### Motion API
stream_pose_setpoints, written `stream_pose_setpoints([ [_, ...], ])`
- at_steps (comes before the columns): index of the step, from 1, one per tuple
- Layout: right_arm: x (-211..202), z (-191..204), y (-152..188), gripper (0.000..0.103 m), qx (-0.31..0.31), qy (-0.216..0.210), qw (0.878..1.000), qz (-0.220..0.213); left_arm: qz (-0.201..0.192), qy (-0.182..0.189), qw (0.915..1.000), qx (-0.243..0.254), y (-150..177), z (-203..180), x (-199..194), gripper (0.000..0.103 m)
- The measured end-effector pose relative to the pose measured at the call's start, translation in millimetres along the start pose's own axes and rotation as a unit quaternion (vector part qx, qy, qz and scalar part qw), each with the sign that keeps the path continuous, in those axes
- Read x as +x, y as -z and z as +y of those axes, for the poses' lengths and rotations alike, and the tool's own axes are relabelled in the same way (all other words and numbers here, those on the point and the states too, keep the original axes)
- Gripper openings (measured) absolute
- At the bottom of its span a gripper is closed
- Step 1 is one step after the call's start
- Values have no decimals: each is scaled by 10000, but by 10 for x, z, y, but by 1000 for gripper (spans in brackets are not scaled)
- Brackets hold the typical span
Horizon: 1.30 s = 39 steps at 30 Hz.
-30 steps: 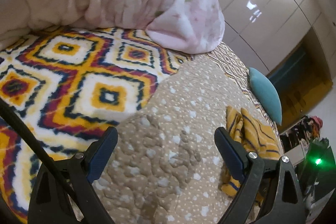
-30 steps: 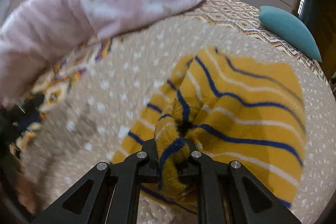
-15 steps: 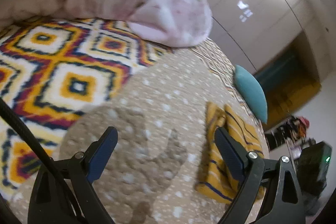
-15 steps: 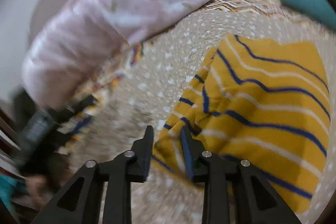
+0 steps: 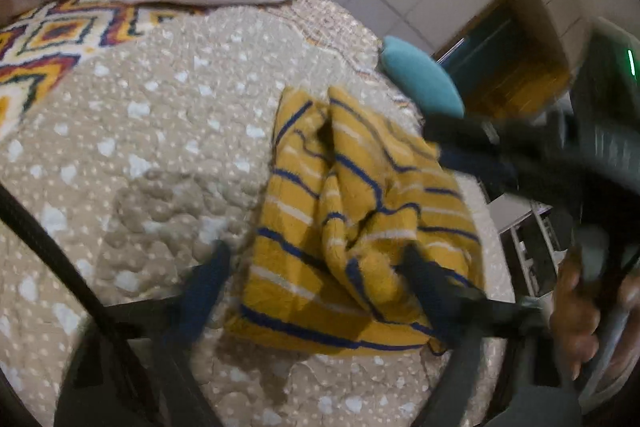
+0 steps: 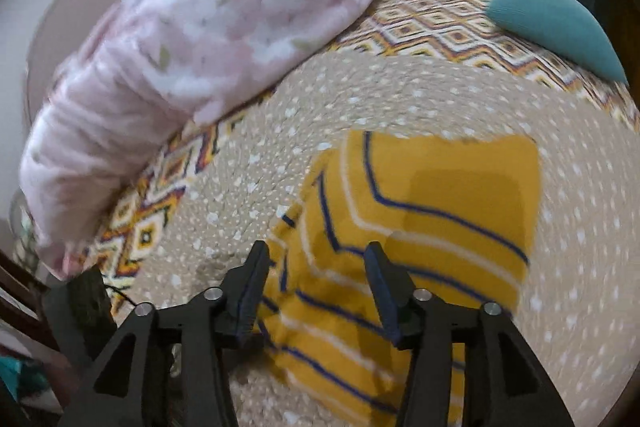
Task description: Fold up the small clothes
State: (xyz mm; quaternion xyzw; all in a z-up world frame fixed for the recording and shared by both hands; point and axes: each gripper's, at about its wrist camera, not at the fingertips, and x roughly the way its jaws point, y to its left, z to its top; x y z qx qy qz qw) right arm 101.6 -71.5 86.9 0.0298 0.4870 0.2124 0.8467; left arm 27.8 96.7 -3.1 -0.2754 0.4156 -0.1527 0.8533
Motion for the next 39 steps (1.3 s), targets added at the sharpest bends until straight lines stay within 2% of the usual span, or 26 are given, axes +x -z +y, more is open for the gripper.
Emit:
stream_pose_setpoints([
  [1,116,78,-70,62,-133,51,9997,202,119,-26,9999,8,6,9,43,23],
  [3,389,210,-160,62,-391,410,9960,692,101,60,9999,-56,5,31,27,21],
  [4,518,258,-179,62,-543,780,9912,918,65,90,9999,-71,1,25,8,19],
  [6,590,338,-185,62,-831,1253,9848,864,6,112,9999,-6,-4,2,-38,18],
  [9,430,288,-156,62,-705,1126,9899,504,-20,52,9999,107,21,-40,-58,18],
  [11,360,198,-132,62,-617,1277,9892,378,-42,0,9999,137,24,-63,-47,18],
  [14,465,144,-97,62,-615,1346,9875,543,-92,-66,9997,196,53,-77,-66,17],
  [17,584,145,-88,62,-423,1089,9912,624,-134,-92,9995,258,79,-87,-90,17],
  [18,628,172,-91,62,-460,1079,9910,642,-145,-100,9995,274,83,-87,-95,16],
  [23,821,497,-40,62,-1261,1648,9760,654,-135,17,9998,171,88,-60,-146,16],
  [24,872,524,-21,53,-1364,1733,9725,748,-132,31,9998,148,85,-53,-148,15],
  [25,949,538,14,29,-1453,1867,9673,911,-130,37,9998,126,83,-46,-152,15],
  [26,1019,547,50,24,-1517,1955,9629,1081,-124,50,9999,106,78,-44,-153,15],
  [28,964,591,50,13,-1527,1946,9638,994,-155,147,9998,28,71,-22,-200,14],
  [31,710,617,-53,11,-1179,1705,9762,642,-336,298,9989,-96,26,30,-325,14],
  [34,524,643,-191,11,-911,1504,9838,335,-418,265,9985,-215,-15,105,-367,12],
  [37,645,647,-269,11,-765,1446,9857,402,-394,130,9988,-273,-14,164,-379,7],
  [39,809,662,-235,11,-729,1413,9860,499,-401,-124,9990,-155,3,186,-400,0],
])
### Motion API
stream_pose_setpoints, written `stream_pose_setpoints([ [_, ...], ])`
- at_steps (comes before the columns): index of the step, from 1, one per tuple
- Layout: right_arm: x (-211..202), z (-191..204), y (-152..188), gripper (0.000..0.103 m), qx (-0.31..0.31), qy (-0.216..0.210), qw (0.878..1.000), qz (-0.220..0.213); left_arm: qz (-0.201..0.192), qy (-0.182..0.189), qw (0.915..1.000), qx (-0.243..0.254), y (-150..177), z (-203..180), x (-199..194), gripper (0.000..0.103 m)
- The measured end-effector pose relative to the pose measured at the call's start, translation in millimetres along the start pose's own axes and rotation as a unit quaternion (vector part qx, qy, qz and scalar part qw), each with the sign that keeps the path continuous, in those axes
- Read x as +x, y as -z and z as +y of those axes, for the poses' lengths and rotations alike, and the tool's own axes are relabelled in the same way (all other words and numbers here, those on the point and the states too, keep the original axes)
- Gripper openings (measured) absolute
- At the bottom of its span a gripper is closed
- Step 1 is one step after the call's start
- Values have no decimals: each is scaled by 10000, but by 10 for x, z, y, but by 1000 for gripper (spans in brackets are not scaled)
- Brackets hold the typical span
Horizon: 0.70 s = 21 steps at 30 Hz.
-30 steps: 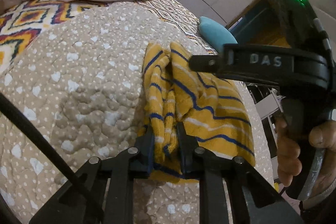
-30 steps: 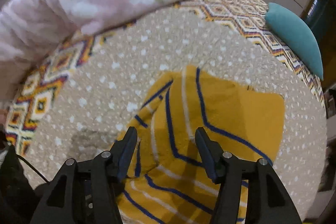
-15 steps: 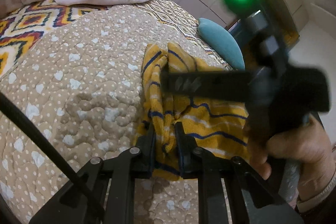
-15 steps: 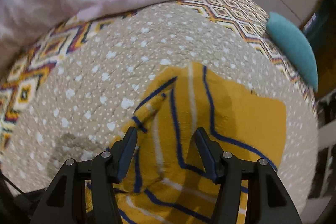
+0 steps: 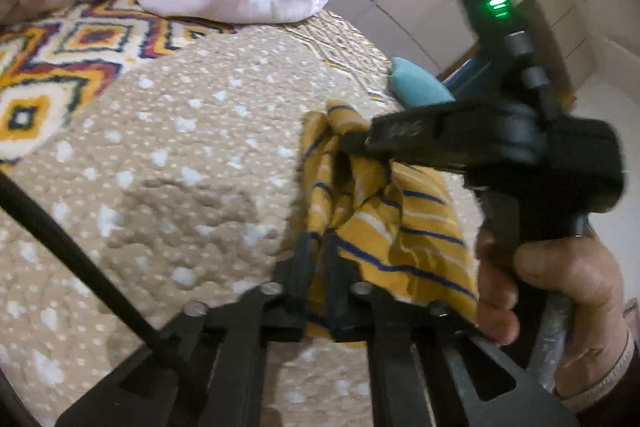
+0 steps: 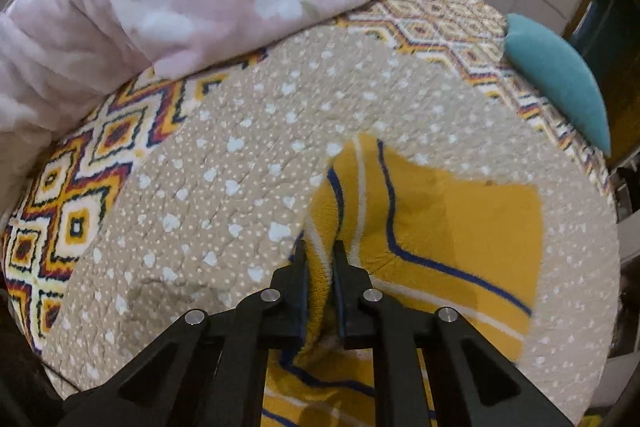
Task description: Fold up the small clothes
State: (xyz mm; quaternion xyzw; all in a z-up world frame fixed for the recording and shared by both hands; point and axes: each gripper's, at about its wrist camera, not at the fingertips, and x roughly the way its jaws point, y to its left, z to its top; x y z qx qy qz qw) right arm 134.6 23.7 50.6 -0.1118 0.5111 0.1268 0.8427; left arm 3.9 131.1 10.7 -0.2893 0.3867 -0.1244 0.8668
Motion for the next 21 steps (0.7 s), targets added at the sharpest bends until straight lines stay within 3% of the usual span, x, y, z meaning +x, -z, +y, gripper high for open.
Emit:
stream_pose_setpoints([
  [2,188,24,32,18,78,-31,9998,170,-18,-215,9997,93,15,43,-27,0],
  [4,329,-13,65,32,197,-308,9988,335,113,-156,9998,-9,8,160,-28,0],
  [6,234,-76,71,38,351,-682,9970,131,137,-98,9998,-135,-28,282,-70,0],
  [8,-17,-195,72,39,647,-1246,9897,-283,9,-140,9996,-229,-68,350,-138,2],
  [9,-180,-262,87,39,769,-1448,9850,-531,-72,-180,9994,-304,-92,396,-187,12],
  [10,-298,-300,111,39,817,-1485,9831,-694,-147,-214,9989,-382,-103,433,-229,29],
  [12,-471,-349,181,39,790,-1283,9849,-856,-338,-257,9971,-637,-126,513,-307,48],
  [14,-486,-370,289,24,685,-1029,9895,-752,-421,-228,9953,-838,-145,575,-347,50],
  [15,-457,-382,352,6,666,-868,9916,-686,-409,-225,9949,-893,-156,599,-352,50],
  [18,-278,-419,542,5,810,-793,9925,-449,-426,-245,9935,-1027,-165,652,-356,53],
  [21,-6,-279,693,4,875,-1427,9858,-141,-428,-309,9930,-1053,-167,665,-355,53],
])
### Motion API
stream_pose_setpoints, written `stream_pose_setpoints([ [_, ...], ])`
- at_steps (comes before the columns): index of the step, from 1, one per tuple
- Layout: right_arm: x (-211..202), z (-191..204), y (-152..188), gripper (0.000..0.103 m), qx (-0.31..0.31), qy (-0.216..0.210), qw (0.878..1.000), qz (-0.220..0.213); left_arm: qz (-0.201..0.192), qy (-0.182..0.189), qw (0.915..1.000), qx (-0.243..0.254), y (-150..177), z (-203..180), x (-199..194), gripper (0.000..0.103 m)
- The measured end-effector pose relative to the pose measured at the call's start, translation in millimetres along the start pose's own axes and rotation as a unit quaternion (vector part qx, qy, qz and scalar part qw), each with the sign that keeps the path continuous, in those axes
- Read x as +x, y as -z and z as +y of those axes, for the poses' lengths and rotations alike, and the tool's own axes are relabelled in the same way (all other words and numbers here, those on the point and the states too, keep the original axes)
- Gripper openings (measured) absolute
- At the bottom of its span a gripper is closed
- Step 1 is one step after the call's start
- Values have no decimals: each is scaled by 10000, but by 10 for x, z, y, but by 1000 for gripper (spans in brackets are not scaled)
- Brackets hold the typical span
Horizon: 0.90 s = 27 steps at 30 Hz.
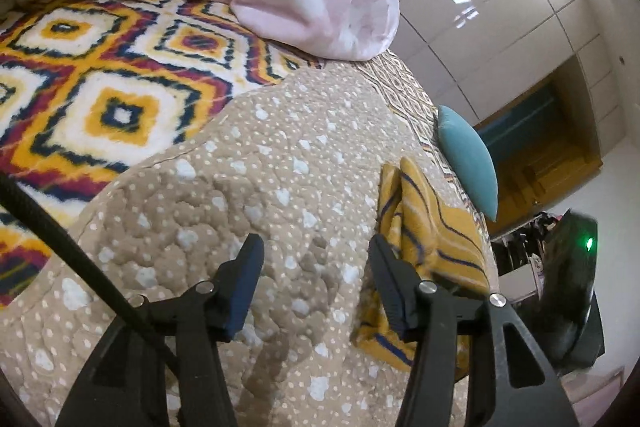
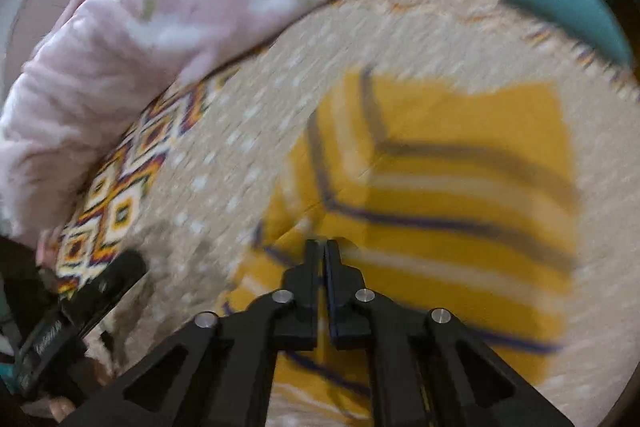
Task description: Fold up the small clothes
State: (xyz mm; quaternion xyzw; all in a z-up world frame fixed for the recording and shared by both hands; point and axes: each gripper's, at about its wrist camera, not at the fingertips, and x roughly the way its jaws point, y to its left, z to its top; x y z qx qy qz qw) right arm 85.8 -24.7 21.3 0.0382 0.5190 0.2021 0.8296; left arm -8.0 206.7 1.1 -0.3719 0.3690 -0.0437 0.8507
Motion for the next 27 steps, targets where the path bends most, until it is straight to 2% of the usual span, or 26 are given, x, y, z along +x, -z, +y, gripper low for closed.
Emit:
stream_pose_setpoints([
  [3,239,301,201,4,-397,-319,9980,367,14,-12,10000,-25,-10,13,8,53],
  [4,302,429,263,4,-602,-267,9967,464,9,-17,10000,-26,-5,24,-1,53],
  [6,301,550,285,4,-844,-150,9953,441,1,-43,10000,-53,-11,38,-7,53],
  [8,255,522,254,4,-723,-341,9956,494,11,-36,10000,-72,-13,48,-11,53],
  [10,82,461,223,4,-636,-480,9963,328,-11,-49,10000,-70,-23,47,-23,56],
  [13,-245,370,131,4,-529,-732,9957,-210,-120,-107,9999,-64,-33,33,-46,60],
  [15,-386,258,39,4,-291,-611,9956,-642,-142,-152,9998,-56,-33,17,-35,61],
  [17,-341,89,-64,4,122,-439,9958,-793,-124,-179,9998,-40,-33,8,-11,61],
  [18,-266,8,-79,4,327,-462,9954,-768,-107,-205,9997,-20,-29,-1,7,61],
  [19,-100,-90,-82,4,589,-594,9949,-561,-97,-232,9997,0,-23,-7,25,61],
  [21,221,-156,13,4,866,-1037,9908,4,-88,-301,9995,35,-22,-10,47,62],
  [23,432,-117,213,2,948,-1584,9823,331,-74,-328,9994,23,-30,0,66,62],
  [25,407,47,364,2,586,-1489,9868,258,-36,-326,9995,-37,-43,14,90,63],
  [27,247,170,377,3,314,-1451,9886,232,-19,-311,9995,-76,-49,19,104,63],
])
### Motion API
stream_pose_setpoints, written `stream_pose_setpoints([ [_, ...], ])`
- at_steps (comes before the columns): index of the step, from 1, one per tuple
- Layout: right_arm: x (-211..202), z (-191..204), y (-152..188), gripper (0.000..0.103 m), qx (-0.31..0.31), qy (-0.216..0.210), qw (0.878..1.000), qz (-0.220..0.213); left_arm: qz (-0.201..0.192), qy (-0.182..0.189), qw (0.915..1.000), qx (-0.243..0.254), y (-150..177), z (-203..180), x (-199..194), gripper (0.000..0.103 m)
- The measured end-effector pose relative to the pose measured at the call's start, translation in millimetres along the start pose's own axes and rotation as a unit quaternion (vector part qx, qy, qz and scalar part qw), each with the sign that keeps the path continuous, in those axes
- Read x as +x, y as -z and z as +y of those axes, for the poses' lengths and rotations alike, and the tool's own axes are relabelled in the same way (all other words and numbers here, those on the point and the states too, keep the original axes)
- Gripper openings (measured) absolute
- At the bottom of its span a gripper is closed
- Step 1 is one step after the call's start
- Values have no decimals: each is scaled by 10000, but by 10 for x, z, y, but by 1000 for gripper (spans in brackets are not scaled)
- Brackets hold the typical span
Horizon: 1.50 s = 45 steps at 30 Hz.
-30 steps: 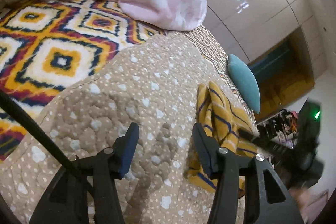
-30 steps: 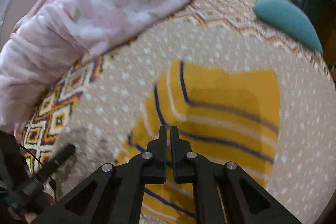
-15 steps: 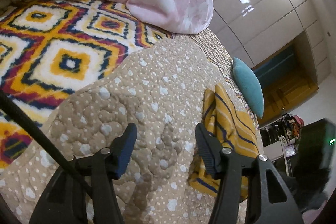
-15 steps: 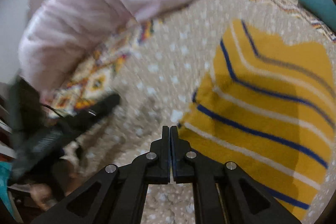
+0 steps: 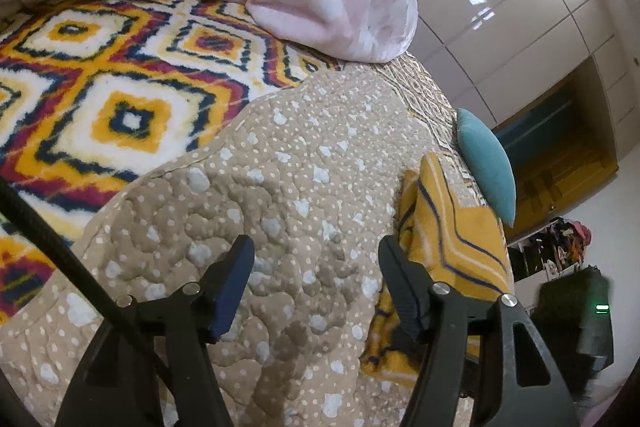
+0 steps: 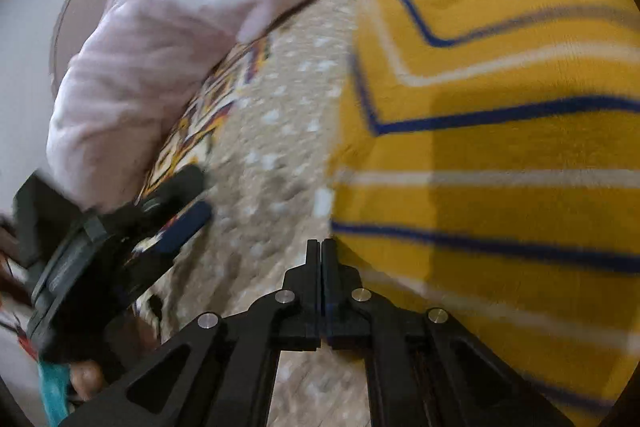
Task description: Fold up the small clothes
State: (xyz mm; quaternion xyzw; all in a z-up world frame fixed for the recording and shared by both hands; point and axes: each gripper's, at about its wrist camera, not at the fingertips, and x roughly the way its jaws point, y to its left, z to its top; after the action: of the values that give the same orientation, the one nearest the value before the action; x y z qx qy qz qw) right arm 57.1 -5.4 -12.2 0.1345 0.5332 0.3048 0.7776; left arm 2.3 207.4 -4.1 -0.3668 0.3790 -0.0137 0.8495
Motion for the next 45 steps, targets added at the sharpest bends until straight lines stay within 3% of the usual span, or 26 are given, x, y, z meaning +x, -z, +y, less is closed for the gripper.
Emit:
stream_pose_setpoints([
  [3,-316,142,-90,3,-282,-265,9990,-241,-43,-50,10000,66,-2,-29,9,64],
  [6,-658,102,-334,9,-282,-28,9963,-812,-41,-72,9999,81,4,-49,36,66],
  [10,-729,-247,-822,12,331,298,9909,-1272,2,-121,9997,194,31,-108,88,66],
  [12,-662,-496,-1031,13,636,486,9894,-1212,-30,-174,9994,314,39,-148,96,66],
  [13,-572,-612,-1114,19,808,520,9894,-1087,-37,-182,9993,329,41,-159,100,66],
  [15,-337,-871,-1222,21,1128,682,9893,-632,-21,-178,9993,322,39,-168,121,66],
  [16,-213,-929,-1252,20,1106,791,9899,-396,-3,-170,9994,315,39,-173,135,66],
  [18,-262,-840,-1293,21,856,948,9910,-397,10,-170,9993,327,43,-190,150,66],
  [19,-332,-768,-1296,26,717,1009,9912,-464,10,-172,9992,351,46,-204,154,66],
  [22,-720,-548,-1156,30,346,823,9912,-975,-20,-183,9989,421,59,-234,140,66],
  [27,-1189,-576,-619,35,450,-196,9922,-1149,-72,-212,9988,445,69,-244,119,67],
  [30,-1199,-881,-286,40,880,-258,9904,-1035,-71,-256,9985,474,95,-256,117,67],
  [35,-1316,-1350,289,34,1809,-688,9752,-1072,-64,-284,9982,525,101,-255,106,67],
  [39,-1614,-1237,246,37,1539,-490,9769,-1400,-82,-266,9984,497,96,-251,102,67],
  [42,-1678,-1287,136,38,1617,-767,9702,-1635,-55,-270,9982,525,102,-259,111,67],
  [45,-1331,-1431,195,39,1867,-912,9709,-1193,-33,-247,9984,507,98,-252,107,67],
])
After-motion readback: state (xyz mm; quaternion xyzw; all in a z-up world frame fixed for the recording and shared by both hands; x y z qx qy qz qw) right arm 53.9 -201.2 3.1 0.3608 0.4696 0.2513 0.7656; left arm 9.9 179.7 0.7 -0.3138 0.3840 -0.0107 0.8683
